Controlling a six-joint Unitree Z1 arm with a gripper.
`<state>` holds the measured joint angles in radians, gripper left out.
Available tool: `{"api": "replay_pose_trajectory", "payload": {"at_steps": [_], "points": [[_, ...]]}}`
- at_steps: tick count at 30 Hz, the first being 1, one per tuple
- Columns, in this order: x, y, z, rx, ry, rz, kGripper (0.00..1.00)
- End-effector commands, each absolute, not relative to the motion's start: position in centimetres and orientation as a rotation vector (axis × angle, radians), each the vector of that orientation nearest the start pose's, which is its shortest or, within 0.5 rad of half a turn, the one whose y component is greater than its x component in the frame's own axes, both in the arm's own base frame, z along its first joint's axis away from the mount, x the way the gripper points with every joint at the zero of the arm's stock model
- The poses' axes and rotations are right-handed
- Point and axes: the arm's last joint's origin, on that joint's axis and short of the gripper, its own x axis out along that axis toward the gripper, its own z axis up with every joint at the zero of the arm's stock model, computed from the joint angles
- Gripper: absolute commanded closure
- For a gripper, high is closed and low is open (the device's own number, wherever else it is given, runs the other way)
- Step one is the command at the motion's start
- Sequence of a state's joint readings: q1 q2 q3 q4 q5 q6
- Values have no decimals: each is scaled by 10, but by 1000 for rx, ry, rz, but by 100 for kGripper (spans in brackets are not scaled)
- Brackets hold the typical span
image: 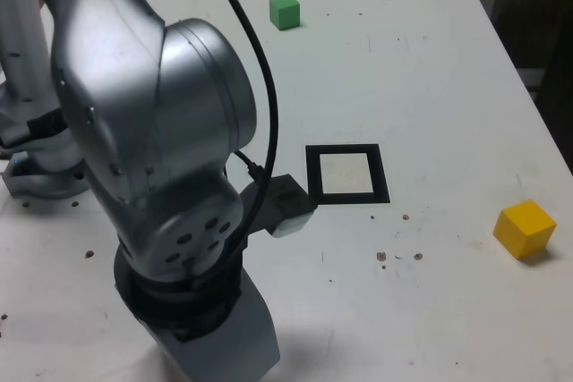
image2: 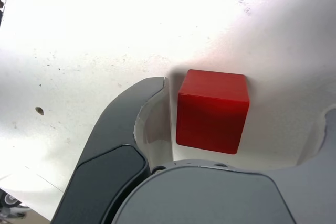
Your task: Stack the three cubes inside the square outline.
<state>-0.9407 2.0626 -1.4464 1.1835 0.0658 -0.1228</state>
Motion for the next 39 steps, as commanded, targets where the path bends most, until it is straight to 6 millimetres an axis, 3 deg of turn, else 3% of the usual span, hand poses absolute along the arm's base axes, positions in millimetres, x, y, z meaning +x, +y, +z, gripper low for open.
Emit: {"api": "replay_pose_trajectory", "payload": {"at_steps": [1,8,16,39], "points": [[209,-281,215,800,1643,-509,13],[209,-281,215,806,1648,-484,32],[210,-280,217,825,1634,-458,63],[210,-281,217,820,1651,-469,65]]}}
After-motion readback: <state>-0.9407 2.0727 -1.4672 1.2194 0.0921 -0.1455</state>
